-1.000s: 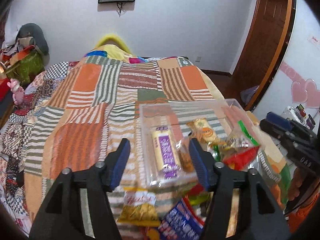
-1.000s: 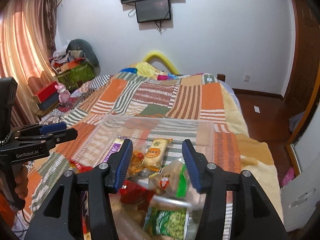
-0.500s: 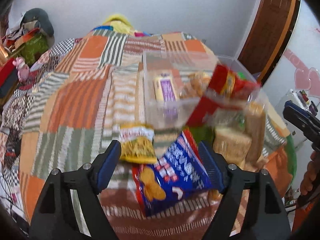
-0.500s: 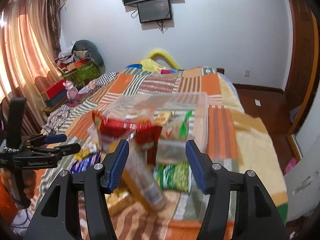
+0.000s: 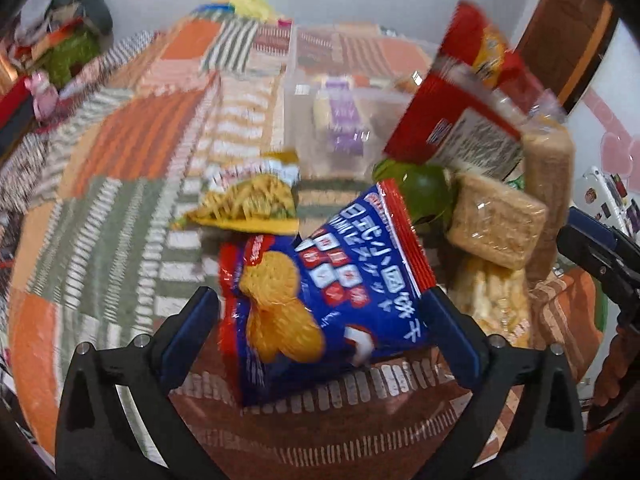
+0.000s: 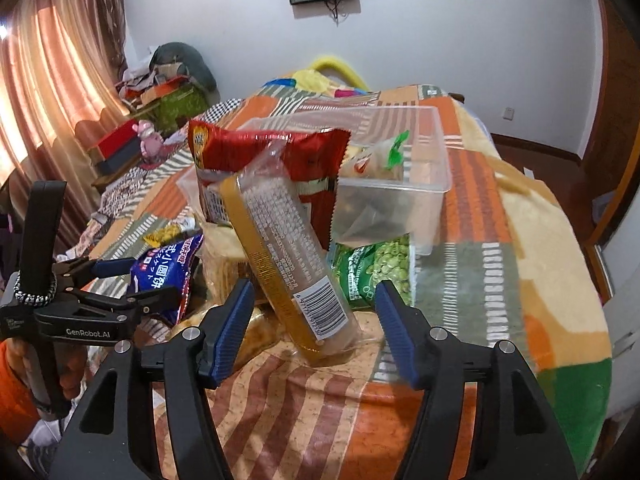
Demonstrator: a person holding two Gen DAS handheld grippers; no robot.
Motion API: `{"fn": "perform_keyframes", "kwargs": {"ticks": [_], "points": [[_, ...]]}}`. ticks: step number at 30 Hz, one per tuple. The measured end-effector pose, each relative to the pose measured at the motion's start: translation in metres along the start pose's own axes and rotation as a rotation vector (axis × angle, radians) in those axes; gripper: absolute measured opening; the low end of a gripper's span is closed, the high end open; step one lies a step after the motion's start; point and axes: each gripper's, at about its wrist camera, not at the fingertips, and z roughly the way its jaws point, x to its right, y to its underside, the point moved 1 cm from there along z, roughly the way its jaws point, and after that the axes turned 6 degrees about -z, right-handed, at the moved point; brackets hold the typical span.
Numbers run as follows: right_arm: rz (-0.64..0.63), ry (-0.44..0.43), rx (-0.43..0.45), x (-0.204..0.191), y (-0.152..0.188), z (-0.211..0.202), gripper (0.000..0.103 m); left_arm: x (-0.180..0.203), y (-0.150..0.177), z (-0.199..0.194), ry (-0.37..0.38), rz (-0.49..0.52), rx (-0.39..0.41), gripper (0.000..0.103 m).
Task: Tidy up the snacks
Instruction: 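Grasp blue cracker bag with left tool while right grasps gold-edged biscuit pack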
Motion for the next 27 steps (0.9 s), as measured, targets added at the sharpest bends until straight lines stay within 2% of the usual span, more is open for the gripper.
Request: {"fn": "perform_keyframes", "kwargs": {"ticks": [3,9,11,13,15,17,20,27], "points": [[-0.007,0.0,-0.011,-0.002,0.0,0.007,0.059,-0.001,0.0,0.005,0.017,-0.019,0.006,0.103],[-0.019,-0.03,-0.015,-0.006,-0.001,0.016,0.059,0.011,0.0,0.01,0.025,0.047,0.009,0.102],[-0.017,-0.057,-0.014,-0.005,0.0,0.018,0.05,0.017,0.003,0.009,0.022,0.064,0.025,0.095],[-0.016,-0.063,-0.015,-0.005,0.0,0.018,0.047,0.017,0.003,0.006,0.04,0.061,0.03,0.086],[-0.027,-0.053,-0.012,-0.008,0.002,0.016,0.045,0.017,0.004,0.003,0.046,0.056,0.033,0.081],[-0.03,-0.046,-0.007,-0.009,0.005,0.012,0.041,0.015,0.006,-0.002,0.055,0.053,0.033,0.069],[-0.024,-0.042,0.004,-0.008,0.007,0.006,0.034,0.015,0.009,-0.01,0.068,0.053,0.031,0.064],[-0.001,-0.038,0.048,-0.004,0.007,-0.014,0.034,0.022,0.015,-0.034,0.06,0.077,0.07,0.06]]}}
